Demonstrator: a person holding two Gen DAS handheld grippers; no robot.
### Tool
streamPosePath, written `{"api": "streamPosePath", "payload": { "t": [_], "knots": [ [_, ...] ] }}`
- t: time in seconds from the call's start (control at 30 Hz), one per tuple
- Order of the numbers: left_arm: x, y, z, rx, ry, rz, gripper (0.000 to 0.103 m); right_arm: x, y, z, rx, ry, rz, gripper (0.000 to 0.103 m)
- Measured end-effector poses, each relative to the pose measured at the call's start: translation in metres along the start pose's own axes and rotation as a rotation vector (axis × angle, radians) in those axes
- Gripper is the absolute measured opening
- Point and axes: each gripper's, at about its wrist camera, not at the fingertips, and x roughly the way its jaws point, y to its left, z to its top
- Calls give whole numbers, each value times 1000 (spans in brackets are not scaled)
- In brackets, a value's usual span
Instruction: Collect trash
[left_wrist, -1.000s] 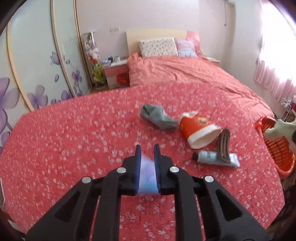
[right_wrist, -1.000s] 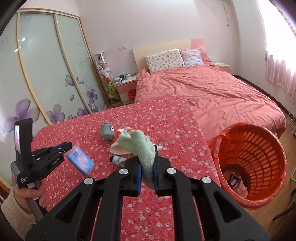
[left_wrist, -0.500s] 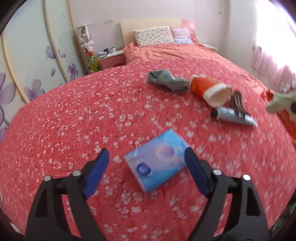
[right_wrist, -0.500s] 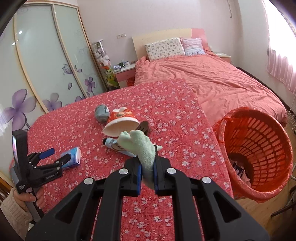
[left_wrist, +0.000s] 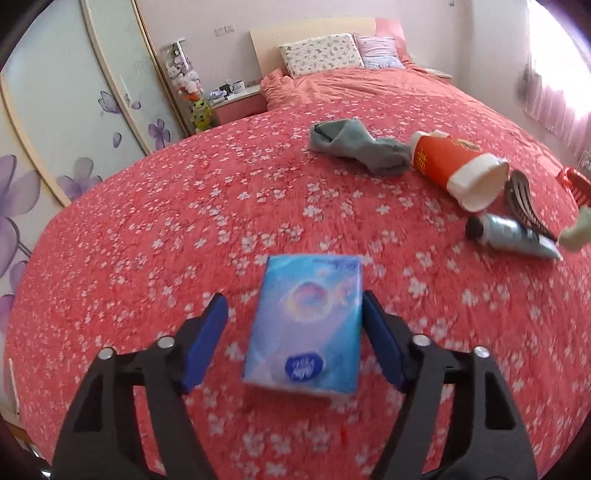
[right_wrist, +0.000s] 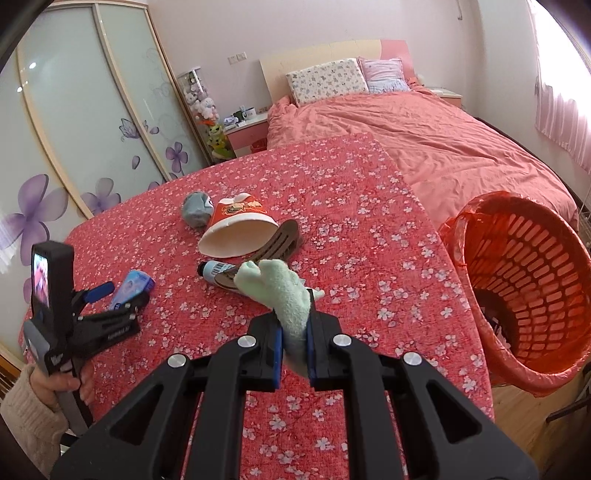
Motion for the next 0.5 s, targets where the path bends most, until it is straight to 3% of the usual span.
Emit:
{"api": "streamPosePath", "payload": {
  "t": [0.1,0.2,0.27,0.3,0.33,0.37,0.5],
  "knots": [
    [3,6,1,-57,18,-53,61,4,-2,-1,9,9,5,10],
    [1,8,-3,-60,14,-17,72,5,-3,-2,14,13,11,10],
    [-2,7,-7,-51,6,-17,73,6,-3,-2,14,14,12,10],
    [-3,8,-9,-54,5,-32,70,6,-3,-2,15,15,13,10],
    [-4,8,-9,-58,5,-60,57,8,-3,-2,19,18,15,10],
    [-5,8,-9,-58,5,-86,51,9,-4,-2,24,20,17,10],
    [-10,-3,-6,-21,-4,-52,49,5,-3,0,35,14,26,10]
  ]
}}
